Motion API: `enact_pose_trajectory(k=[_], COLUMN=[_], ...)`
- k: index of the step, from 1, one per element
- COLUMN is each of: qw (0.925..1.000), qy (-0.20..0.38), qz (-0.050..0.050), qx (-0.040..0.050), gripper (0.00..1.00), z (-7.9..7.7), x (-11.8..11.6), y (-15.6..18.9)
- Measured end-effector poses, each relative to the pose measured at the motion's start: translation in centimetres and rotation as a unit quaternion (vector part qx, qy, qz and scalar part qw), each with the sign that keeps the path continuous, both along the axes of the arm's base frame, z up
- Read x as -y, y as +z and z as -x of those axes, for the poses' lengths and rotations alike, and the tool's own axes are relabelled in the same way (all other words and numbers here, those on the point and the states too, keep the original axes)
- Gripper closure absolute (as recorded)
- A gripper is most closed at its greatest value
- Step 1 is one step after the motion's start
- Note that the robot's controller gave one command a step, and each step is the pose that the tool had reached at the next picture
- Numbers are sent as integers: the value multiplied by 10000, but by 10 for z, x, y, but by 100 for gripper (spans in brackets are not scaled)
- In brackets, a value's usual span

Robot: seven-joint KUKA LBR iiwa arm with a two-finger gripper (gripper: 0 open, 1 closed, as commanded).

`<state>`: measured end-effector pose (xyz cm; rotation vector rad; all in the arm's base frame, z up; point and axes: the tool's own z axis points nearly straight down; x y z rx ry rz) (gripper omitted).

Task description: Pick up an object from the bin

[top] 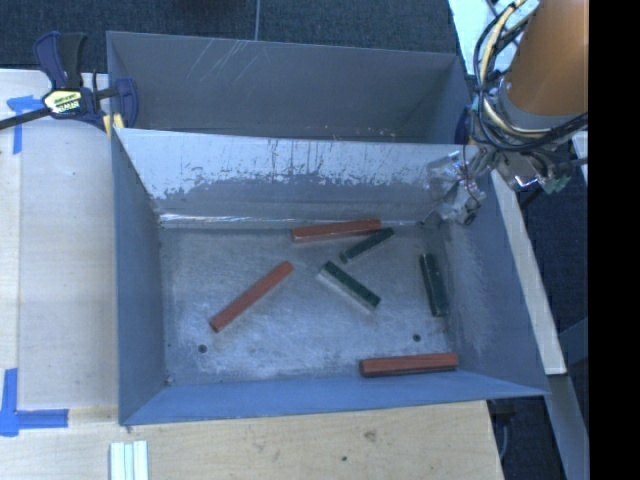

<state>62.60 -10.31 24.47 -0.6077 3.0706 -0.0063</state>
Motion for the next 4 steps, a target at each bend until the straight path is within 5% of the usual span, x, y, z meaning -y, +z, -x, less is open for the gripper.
enact_pose_trajectory(k=[1,2,3,4], qw=[9972,9972,9982,9999], qy=[749,741,586,104], qz=[-13,-6,-26,-14], qx=[-74,-48,-90,-26], gripper=[100,0,0,0], z=[46,44,76,45], x=[-27,-27,-86,-65], y=[-68,-66,-139,-172])
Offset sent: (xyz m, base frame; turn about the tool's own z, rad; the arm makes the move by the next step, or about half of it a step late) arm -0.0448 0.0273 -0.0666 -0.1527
